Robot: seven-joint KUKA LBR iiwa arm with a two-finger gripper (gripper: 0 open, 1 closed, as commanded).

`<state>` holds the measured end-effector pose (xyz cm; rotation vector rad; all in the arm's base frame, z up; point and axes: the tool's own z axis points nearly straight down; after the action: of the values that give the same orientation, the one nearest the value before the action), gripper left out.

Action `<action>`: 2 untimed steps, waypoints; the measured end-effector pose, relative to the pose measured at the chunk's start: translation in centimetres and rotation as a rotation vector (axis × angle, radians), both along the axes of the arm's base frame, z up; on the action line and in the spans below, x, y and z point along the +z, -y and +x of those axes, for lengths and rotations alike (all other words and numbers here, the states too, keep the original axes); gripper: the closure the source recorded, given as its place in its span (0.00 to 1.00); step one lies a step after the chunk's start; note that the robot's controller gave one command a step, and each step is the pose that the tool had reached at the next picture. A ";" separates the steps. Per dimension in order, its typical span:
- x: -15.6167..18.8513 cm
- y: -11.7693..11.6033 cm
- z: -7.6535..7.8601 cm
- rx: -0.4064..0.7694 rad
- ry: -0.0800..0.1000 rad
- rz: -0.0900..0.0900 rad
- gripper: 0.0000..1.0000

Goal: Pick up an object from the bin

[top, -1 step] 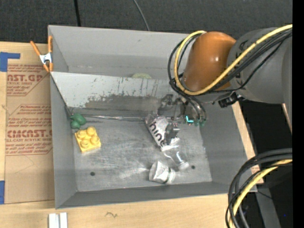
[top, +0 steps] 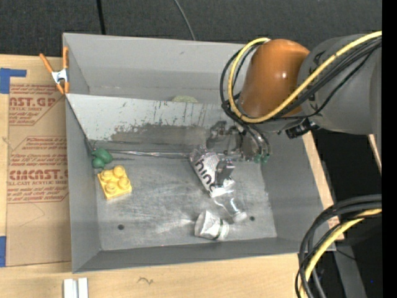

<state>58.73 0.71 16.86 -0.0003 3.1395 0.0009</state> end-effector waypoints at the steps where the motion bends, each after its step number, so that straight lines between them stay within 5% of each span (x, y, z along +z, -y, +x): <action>1: -3.8 5.0 -0.7 0.054 0.001 0.001 0.00; 2: -8.4 5.2 -2.0 -0.045 0.000 -0.004 0.00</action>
Offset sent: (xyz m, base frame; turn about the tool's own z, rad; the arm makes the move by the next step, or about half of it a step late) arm -0.0244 -0.0281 -0.0986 0.0648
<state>56.75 -4.51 8.44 0.0707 3.1383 -0.0056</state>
